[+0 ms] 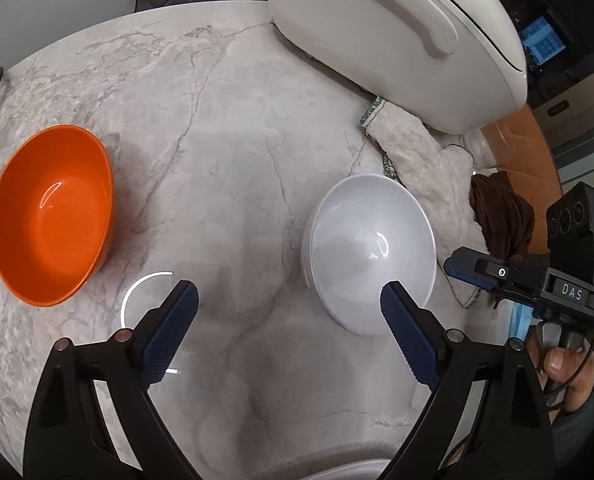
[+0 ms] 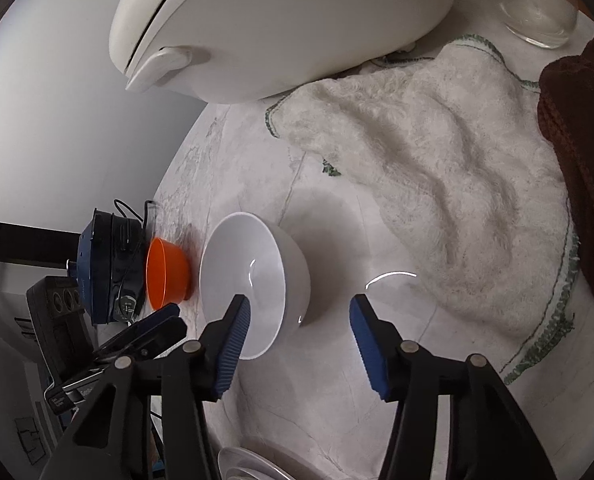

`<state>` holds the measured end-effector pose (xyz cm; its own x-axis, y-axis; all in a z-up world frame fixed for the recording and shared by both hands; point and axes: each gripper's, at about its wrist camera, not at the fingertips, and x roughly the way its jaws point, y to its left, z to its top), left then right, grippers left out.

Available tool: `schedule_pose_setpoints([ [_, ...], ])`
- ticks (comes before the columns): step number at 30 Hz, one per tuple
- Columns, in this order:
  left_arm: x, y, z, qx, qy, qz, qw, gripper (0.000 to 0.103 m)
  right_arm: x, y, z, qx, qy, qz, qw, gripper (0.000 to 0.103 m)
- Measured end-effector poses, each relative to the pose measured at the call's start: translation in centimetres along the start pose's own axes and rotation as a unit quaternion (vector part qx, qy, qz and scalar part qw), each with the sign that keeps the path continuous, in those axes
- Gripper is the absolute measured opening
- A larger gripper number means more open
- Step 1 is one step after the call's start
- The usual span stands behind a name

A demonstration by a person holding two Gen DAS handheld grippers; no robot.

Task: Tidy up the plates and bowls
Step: 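Move the right gripper to the small white bowl and close on its rim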

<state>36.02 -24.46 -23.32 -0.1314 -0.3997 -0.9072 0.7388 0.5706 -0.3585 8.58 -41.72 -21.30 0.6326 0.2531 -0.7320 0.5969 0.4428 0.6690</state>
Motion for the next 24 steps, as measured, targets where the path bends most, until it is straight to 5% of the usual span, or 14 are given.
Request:
schedule_pose_setpoints([
  [5,2.4,0.1,1.3,0.002,0.019,-0.025,0.9995,0.060,1.4,-0.5,1.1,0.007,0.017,0.000,1.000,0.056],
  [11,4.1,0.6,1.9,-0.001,0.038,-0.037,0.9986,0.057,2.8,-0.4,2.1,0.008,0.035,-0.003,0.999,0.053],
  [15,4.6,1.0,2.0,-0.004,0.044,-0.055,0.9975,0.038,3.4,-0.5,2.5,0.010,0.047,-0.003,0.999,0.046],
  [24,5.2,1.0,2.1,-0.006,0.052,-0.072,0.9960,0.026,4.5,-0.7,3.0,0.017,0.063,-0.003,0.998,0.036],
])
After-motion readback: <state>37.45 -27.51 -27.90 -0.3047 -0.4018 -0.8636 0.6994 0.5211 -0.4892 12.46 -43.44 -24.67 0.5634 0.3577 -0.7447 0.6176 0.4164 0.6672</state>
